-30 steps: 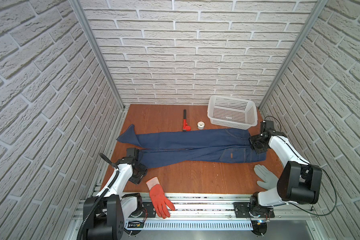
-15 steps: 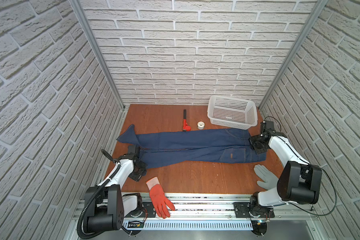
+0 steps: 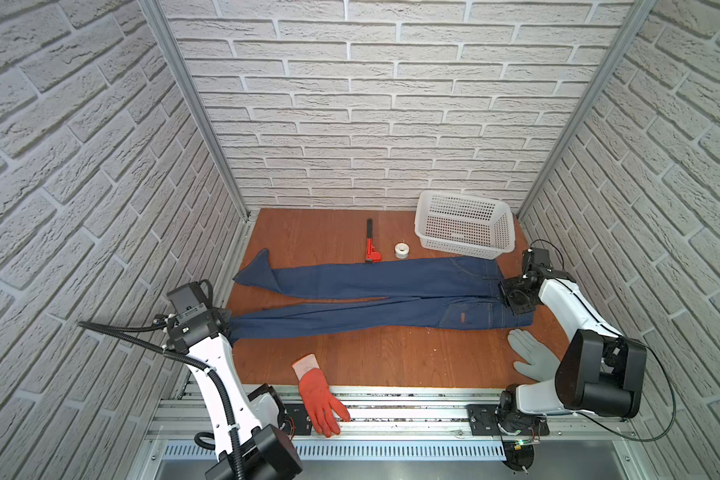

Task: Fold and stack the trousers

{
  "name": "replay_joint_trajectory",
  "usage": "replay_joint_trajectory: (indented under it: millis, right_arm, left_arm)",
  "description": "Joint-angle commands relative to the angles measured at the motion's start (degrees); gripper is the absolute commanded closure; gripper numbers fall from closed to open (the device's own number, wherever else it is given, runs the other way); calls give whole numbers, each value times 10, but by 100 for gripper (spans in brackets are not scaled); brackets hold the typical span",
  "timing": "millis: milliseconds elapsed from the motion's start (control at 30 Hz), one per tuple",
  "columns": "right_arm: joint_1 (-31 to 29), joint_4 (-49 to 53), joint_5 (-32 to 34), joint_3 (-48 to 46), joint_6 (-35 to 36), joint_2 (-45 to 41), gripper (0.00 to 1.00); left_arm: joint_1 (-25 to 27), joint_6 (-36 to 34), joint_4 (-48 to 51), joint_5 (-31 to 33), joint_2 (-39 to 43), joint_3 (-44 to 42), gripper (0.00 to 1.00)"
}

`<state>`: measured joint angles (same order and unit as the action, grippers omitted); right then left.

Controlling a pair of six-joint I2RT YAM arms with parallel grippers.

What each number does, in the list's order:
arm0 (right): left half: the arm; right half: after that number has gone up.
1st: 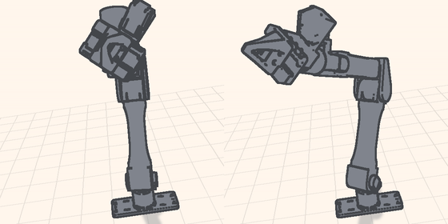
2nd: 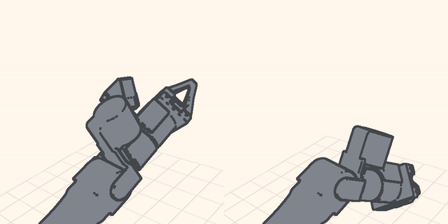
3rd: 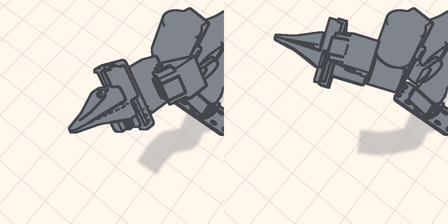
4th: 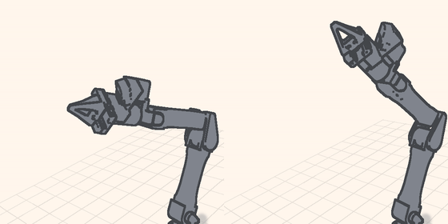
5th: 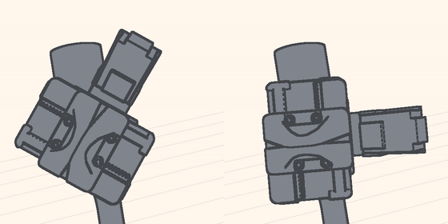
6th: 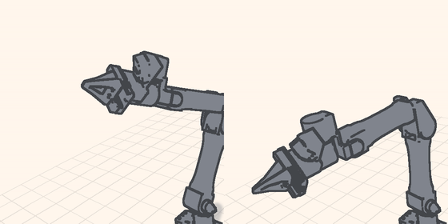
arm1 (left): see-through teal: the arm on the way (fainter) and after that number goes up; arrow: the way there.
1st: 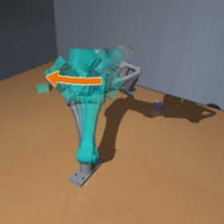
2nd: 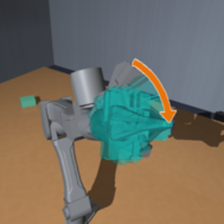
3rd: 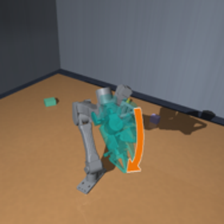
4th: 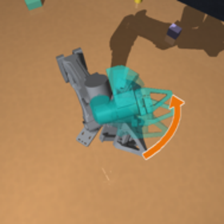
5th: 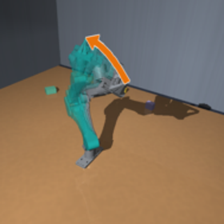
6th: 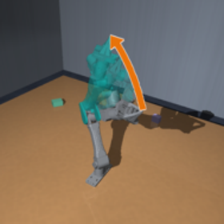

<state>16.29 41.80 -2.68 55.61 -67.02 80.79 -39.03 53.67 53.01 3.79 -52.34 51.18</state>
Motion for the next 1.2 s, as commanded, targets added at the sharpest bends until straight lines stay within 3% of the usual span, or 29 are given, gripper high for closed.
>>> replay_joint_trajectory:
  millis: [0, 433, 600, 867, 1033, 1167]
  right_arm:
    - [6, 14, 10, -18, 7, -33, 95]
    - [6, 76, 33, -54, 44, -107, 95]
    - [4, 80, 22, -32, 46, -111, 95]
    - [-6, 63, -35, 88, 13, -69, 94]
    - [-8, 56, -62, 138, 33, -91, 95]
    - [-7, 109, -37, 127, 73, -131, 94]
  left_arm:
    - [-51, -35, 1, -41, -25, -2, 100]
    - [-136, -65, -31, -129, -41, -4, 100]
    - [-135, -35, -67, -186, -91, 46, 100]
    - [-81, 6, -93, -223, -199, 190, 100]
    - [-90, 7, -83, -245, -189, 243, 100]
    - [-131, -23, -57, -261, -154, 210, 100]
